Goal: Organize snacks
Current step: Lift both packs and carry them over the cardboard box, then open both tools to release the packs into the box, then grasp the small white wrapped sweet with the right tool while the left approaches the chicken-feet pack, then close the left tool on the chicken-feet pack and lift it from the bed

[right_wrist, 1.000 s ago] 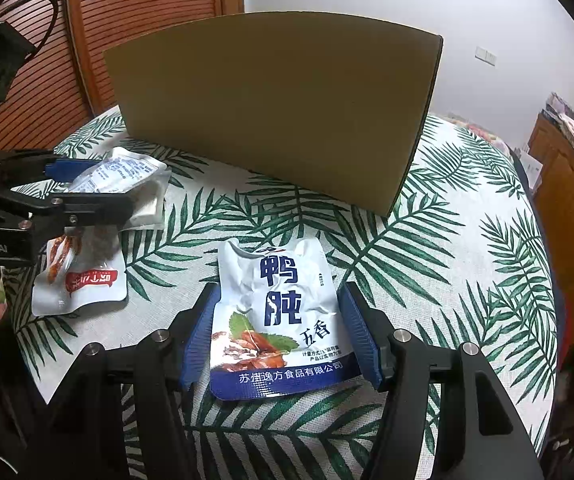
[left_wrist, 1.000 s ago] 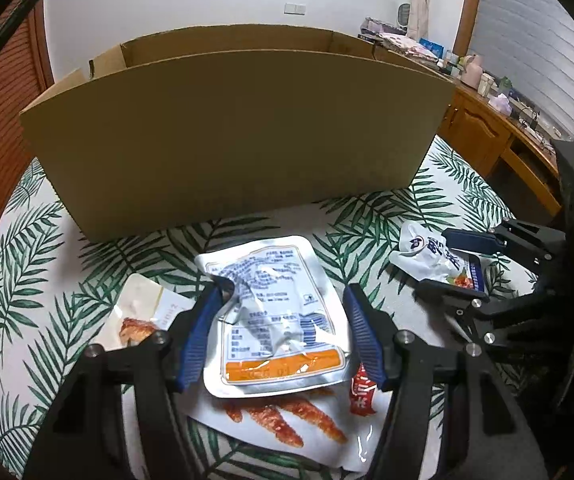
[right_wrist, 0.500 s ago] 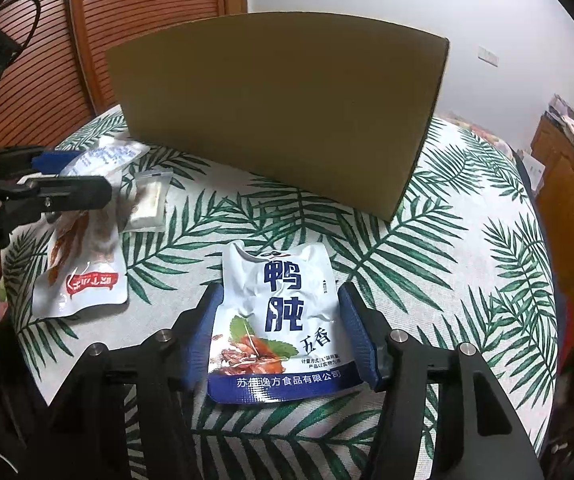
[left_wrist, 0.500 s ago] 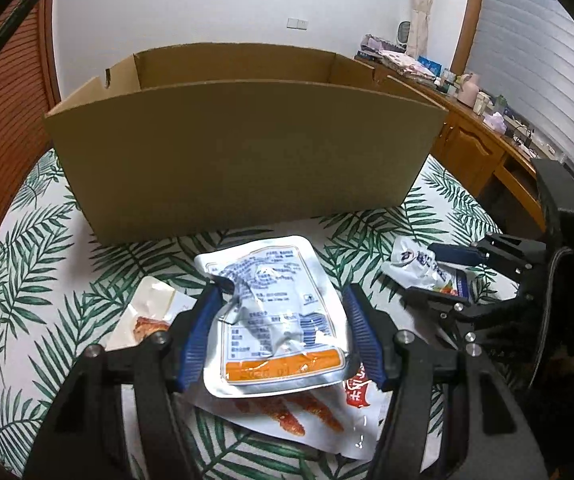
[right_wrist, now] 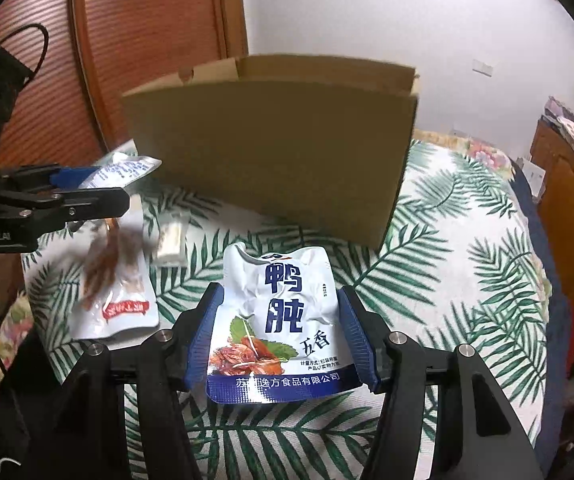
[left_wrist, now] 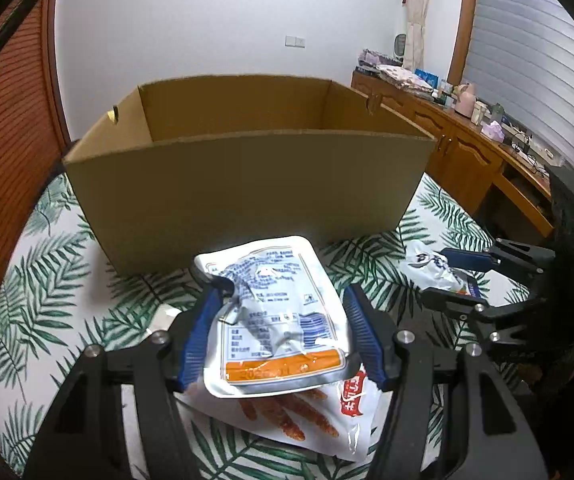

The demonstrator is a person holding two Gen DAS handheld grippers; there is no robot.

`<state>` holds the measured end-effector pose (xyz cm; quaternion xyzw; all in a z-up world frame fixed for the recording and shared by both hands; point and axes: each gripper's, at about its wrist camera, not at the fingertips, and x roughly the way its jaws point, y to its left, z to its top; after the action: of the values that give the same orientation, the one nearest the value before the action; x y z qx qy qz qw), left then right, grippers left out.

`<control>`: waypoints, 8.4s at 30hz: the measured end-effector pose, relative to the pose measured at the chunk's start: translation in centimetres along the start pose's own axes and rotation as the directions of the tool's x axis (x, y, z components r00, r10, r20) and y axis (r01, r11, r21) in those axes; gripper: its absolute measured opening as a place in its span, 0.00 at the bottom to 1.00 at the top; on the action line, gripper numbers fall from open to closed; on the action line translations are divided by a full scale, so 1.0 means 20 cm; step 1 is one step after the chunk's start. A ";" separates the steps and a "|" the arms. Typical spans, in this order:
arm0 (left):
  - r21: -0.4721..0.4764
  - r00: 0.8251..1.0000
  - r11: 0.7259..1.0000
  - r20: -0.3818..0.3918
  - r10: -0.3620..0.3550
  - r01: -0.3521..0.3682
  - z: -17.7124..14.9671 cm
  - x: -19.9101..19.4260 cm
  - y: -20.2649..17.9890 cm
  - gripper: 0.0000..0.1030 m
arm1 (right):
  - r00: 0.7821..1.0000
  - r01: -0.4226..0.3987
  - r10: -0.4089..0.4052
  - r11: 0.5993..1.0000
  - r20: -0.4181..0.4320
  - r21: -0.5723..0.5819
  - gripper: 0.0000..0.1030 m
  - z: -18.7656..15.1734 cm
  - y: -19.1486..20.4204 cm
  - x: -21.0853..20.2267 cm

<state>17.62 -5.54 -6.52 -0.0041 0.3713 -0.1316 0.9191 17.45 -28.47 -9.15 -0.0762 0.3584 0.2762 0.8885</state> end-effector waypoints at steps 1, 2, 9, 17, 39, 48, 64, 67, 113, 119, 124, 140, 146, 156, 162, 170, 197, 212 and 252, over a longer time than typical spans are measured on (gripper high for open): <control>0.000 1.000 1.000 0.006 0.000 0.000 0.01 -0.01 0.01 0.60 | 1.000 0.000 0.000 1.000 0.010 0.002 0.58 0.01 0.00 -0.01; -0.003 1.000 1.000 0.012 -0.002 0.002 0.02 -0.02 0.01 0.60 | 1.000 -0.002 0.002 1.000 0.029 0.007 0.58 0.02 -0.01 -0.04; 0.001 0.998 0.999 0.056 -0.038 0.038 0.13 -0.10 0.00 0.60 | 0.992 0.004 -0.005 1.000 0.128 0.007 0.58 0.13 0.04 -0.24; 0.043 0.987 0.994 0.126 -0.105 0.100 0.33 -0.20 0.02 0.60 | 0.987 0.051 -0.048 0.999 0.155 -0.011 0.58 0.33 0.10 -0.36; 0.082 0.981 0.987 0.123 -0.151 0.141 0.68 0.00 0.25 0.60 | 0.976 0.122 -0.111 0.991 0.189 -0.049 0.58 0.70 0.25 -0.25; 0.058 0.987 0.988 0.072 -0.145 0.141 0.72 0.22 0.30 0.60 | 0.978 0.126 -0.117 0.991 0.175 -0.044 0.58 0.77 0.20 -0.15; 0.082 0.994 0.990 0.004 -0.113 0.112 0.75 0.41 0.29 0.61 | 0.985 0.114 -0.114 0.993 0.126 0.007 0.58 0.79 0.08 0.09; 0.084 0.994 0.990 -0.009 -0.109 0.109 0.75 0.43 0.29 0.61 | 0.987 0.106 -0.108 0.994 0.119 0.025 0.58 0.79 0.05 0.11; -0.061 0.988 0.998 0.154 -0.003 0.012 0.68 0.15 0.59 0.74 | 0.994 0.072 -0.062 0.991 -0.089 0.110 0.59 0.83 -0.06 0.50; -0.056 0.987 0.998 0.161 -0.004 0.013 0.63 0.09 0.60 0.74 | 0.994 0.082 -0.071 0.987 -0.078 0.136 0.69 0.84 -0.06 0.49; -0.047 0.986 0.999 0.165 0.004 0.004 0.58 0.02 0.59 0.74 | 0.996 0.080 -0.073 0.987 -0.052 0.139 0.69 0.84 -0.02 0.42; -0.063 0.985 0.998 0.170 0.008 0.003 0.25 -0.21 0.55 0.74 | 0.994 0.027 -0.033 0.998 0.102 0.059 0.69 0.69 0.29 -0.09; -0.101 0.990 0.995 0.140 0.027 -0.013 0.10 -0.21 0.58 0.74 | 0.996 0.005 -0.006 1.000 0.088 0.013 0.68 0.58 0.39 -0.14; -0.134 0.996 0.991 0.082 0.036 -0.025 -0.07 -0.13 0.58 0.74 | 1.000 -0.008 0.007 1.000 -0.028 -0.030 0.59 0.43 0.44 0.02; -0.132 0.997 0.990 0.054 0.051 -0.043 -0.14 -0.07 0.59 0.74 | 0.993 -0.032 0.029 0.999 -0.114 -0.025 0.57 0.35 0.45 0.20; -0.153 0.998 0.987 0.020 0.052 -0.048 -0.21 -0.01 0.63 0.74 | 0.969 -0.032 0.021 0.999 -0.245 -0.038 0.47 0.28 0.43 0.44; -0.169 0.998 0.985 -0.063 0.017 -0.027 -0.22 0.13 0.30 0.74 | 0.998 -0.014 0.013 1.000 -0.060 -0.018 0.19 0.12 0.33 0.11; -0.280 0.996 0.957 -0.079 0.050 -0.071 -0.29 0.01 0.25 0.74 | 0.999 -0.053 0.053 0.998 0.007 0.028 0.20 0.03 0.22 0.04; -0.043 0.958 0.983 -0.233 0.166 -0.180 -0.04 0.52 -0.06 0.75 | 0.996 -0.072 0.069 0.996 0.048 0.057 0.20 -0.13 0.10 -0.03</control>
<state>23.88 -9.17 -14.07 0.0141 0.4773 -0.0383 0.8778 14.42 -28.06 -10.55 -0.0309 0.3481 0.2984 0.8882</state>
